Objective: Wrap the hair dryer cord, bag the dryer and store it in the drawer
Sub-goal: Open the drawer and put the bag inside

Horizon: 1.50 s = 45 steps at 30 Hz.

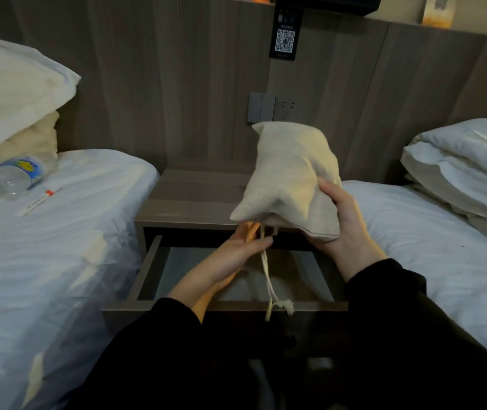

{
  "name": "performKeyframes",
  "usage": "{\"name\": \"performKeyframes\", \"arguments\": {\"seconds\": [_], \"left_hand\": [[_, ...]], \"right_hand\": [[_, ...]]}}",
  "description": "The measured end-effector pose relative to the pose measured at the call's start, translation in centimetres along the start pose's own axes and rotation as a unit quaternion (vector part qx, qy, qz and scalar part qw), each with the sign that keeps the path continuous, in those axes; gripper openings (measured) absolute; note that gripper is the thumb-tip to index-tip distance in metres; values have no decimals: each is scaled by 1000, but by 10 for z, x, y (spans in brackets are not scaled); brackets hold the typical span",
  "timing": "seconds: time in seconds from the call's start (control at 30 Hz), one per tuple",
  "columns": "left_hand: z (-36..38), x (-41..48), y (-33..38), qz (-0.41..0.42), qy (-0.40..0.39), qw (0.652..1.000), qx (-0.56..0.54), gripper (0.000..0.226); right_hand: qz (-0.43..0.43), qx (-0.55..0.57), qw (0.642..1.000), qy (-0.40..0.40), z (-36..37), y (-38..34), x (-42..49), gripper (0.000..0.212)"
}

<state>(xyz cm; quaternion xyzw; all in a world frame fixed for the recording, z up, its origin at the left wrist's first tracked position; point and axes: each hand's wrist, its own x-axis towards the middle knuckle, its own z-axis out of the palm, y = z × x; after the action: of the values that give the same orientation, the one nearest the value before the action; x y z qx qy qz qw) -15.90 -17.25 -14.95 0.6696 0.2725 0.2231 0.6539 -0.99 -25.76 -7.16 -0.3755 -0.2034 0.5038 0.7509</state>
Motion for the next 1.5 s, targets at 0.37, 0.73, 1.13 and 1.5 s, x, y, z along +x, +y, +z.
{"name": "performKeyframes", "arguments": {"seconds": [0.37, 0.73, 1.13, 1.5], "left_hand": [[-15, 3, 4, 22, -89, 994, -53, 19], [-58, 9, 0, -78, 58, 986, 137, 21], [-56, 10, -1, -215, 50, 947, 232, 29], [-49, 30, -30, -227, 112, 918, 306, 15]], "right_hand": [[45, -3, 999, 17, 5, -7, 3, 18], [74, -169, 983, -6, -70, 3, -1, 21], [268, -283, 915, 101, -77, 34, 13, 17], [273, -377, 879, 106, -57, 75, 50, 26]]}}
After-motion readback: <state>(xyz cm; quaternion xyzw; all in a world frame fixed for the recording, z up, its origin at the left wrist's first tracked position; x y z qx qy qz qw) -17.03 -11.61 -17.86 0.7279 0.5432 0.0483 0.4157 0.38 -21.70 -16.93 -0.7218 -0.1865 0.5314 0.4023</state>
